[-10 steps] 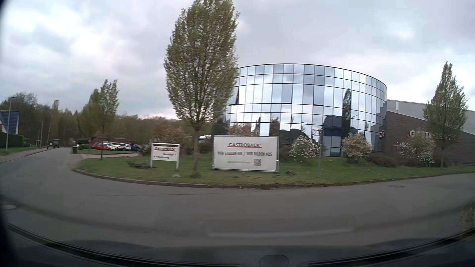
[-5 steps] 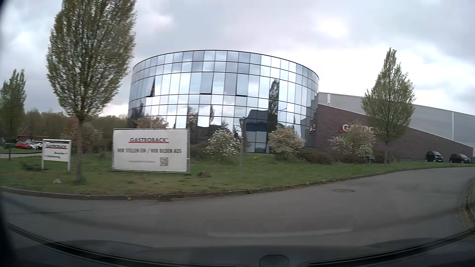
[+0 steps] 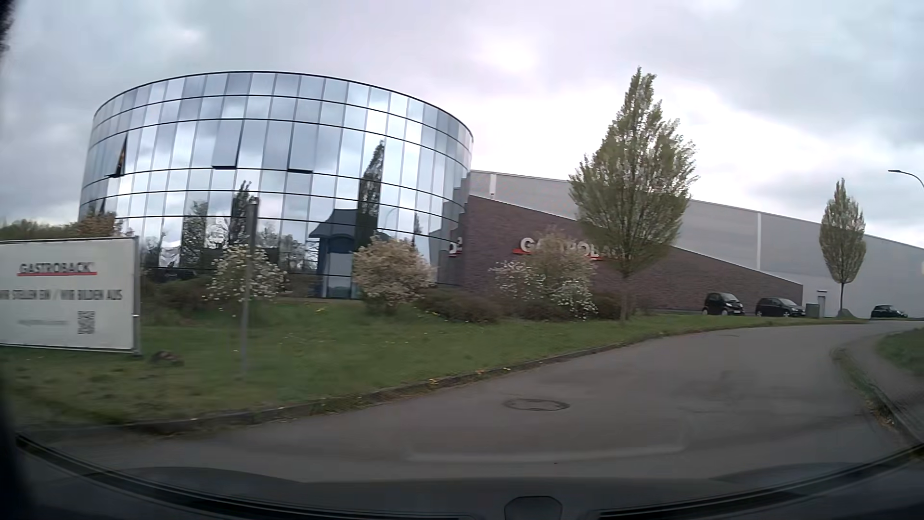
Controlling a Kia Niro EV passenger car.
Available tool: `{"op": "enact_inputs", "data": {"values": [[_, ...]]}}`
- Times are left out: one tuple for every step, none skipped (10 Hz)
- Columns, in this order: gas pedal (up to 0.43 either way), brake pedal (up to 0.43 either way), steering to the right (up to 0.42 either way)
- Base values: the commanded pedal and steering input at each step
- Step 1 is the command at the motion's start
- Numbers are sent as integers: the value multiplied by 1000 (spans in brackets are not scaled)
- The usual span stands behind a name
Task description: Follow the waypoints while adhering to traffic rules and regulations
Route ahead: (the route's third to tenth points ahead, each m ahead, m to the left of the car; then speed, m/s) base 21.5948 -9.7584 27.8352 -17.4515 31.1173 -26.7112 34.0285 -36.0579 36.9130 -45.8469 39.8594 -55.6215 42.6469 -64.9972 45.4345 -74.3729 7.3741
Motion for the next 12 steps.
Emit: {"op": "enact_inputs", "data": {"values": [[287,0,268],[287,0,246],[287,0,231],[287,0,214],[287,0,201],[287,0,188],[287,0,177],[287,0,166],[287,0,157],[287,0,152],[287,0,146],[287,0,141]]}}
